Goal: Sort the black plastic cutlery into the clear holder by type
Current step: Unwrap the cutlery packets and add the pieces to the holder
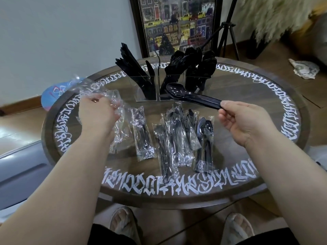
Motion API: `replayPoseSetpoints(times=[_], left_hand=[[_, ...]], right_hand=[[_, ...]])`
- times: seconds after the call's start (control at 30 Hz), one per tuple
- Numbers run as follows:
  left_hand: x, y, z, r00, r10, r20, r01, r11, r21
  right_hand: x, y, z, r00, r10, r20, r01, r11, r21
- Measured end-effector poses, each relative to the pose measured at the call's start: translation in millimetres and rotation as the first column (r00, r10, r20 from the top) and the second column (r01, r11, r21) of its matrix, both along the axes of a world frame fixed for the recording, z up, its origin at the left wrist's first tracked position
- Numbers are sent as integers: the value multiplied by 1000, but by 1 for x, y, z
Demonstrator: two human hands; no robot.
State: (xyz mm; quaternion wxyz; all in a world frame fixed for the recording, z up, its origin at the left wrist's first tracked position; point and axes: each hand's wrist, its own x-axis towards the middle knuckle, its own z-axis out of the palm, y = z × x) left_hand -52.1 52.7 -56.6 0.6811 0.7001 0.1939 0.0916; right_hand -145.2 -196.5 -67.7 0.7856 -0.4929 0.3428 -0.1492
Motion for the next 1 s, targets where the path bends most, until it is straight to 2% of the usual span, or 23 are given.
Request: replayPoseSetpoints(times=[0.07, 0.13, 0.2, 0.37, 0.43, 0.47, 0.53, 0.57, 0.63, 0.67, 0.73, 0.83, 0.93, 1.0], left_hand=[[6, 13, -8, 999, -24, 45, 12, 967, 253], [6, 27, -13, 997, -75, 29, 47, 834, 549], [5, 40, -19, 994, -107, -27, 93, 688, 720], [4, 53, -27, 975, -110, -192, 221, 544, 810], [0, 42, -18, 983, -146, -108, 168, 509, 844], [-5, 33, -11, 979, -197, -44, 144, 529, 837], [-17, 9, 3, 949, -316, 8, 219, 675, 704], [-23, -3, 6, 924, -382, -29, 326, 745, 582], [-30, -22, 5, 871, -474, -133, 491, 818, 299], [-30, -28, 2, 870, -467, -159, 489, 858, 159], [-26, -34, 2, 912, -374, -166, 369, 927, -62], [-23, -37, 6, 938, -296, -179, 244, 933, -265], [-28, -42, 12, 910, -384, -158, 298, 869, -395], [-31, -45, 14, 899, -424, -113, 352, 850, -391]], right_hand=[[1, 4, -1, 1000, 13, 3, -13, 1000, -13], [3, 10, -1, 999, 38, 3, -38, 999, -30], [4, 15, -1, 999, 52, 5, -52, 998, -39], [5, 25, -1, 998, 64, 6, -64, 997, -36], [6, 29, -1, 997, 71, 12, -71, 997, -30], [7, 31, -1, 997, 75, 17, -74, 997, -24], [8, 35, -1, 996, 90, 23, -90, 996, -11], [8, 37, -1, 994, 104, 23, -104, 995, -6], [7, 41, -1, 989, 149, 21, -149, 989, 6], [6, 43, 0, 984, 175, 18, -175, 985, 10], [4, 43, 1, 980, 198, 19, -198, 980, 26], [2, 40, 3, 983, 179, 41, -181, 981, 74], [1, 38, 4, 977, 209, 49, -213, 974, 77], [1, 37, 5, 965, 260, 21, -261, 964, 44]])
